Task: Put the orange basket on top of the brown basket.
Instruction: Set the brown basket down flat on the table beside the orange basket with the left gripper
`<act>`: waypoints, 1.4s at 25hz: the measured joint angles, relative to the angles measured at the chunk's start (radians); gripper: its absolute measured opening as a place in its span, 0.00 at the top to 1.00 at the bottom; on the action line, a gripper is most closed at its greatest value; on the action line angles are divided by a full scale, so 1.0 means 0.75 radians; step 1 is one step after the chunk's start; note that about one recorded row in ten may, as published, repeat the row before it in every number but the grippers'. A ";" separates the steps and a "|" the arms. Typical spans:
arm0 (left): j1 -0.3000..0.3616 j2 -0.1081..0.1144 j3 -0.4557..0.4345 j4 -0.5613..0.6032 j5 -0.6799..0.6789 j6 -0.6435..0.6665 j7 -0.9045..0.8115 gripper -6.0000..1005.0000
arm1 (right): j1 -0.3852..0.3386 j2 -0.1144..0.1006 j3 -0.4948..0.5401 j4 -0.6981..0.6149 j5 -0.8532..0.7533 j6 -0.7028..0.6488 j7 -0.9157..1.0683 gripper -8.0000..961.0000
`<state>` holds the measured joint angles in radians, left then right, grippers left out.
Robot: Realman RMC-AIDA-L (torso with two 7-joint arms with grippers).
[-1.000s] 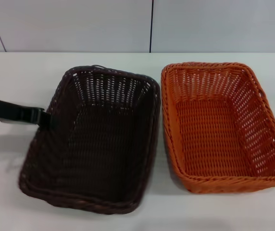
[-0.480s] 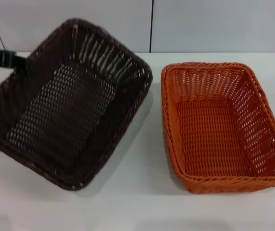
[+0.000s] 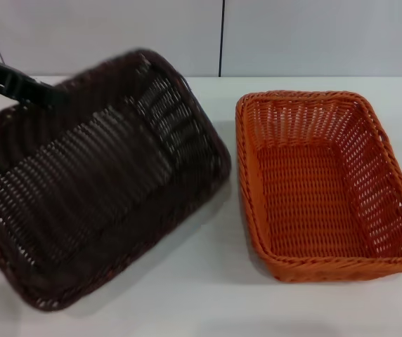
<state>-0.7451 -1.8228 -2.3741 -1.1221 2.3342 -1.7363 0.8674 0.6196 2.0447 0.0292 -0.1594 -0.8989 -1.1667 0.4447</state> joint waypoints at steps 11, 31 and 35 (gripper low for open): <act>-0.153 -0.059 0.197 0.262 0.006 0.056 0.145 0.78 | 0.001 0.002 0.000 0.001 0.000 -0.003 0.000 0.24; -0.293 -0.182 0.191 0.430 0.002 0.157 0.228 0.75 | -0.006 0.006 -0.002 0.006 0.000 0.006 0.000 0.24; -0.251 -0.183 0.181 0.378 -0.002 0.144 0.174 0.75 | -0.005 0.006 -0.002 0.006 0.000 0.007 0.000 0.24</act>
<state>-0.9332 -1.9600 -2.2383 -0.8386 2.3330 -1.6280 0.9976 0.6158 2.0495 0.0276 -0.1550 -0.8989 -1.1614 0.4449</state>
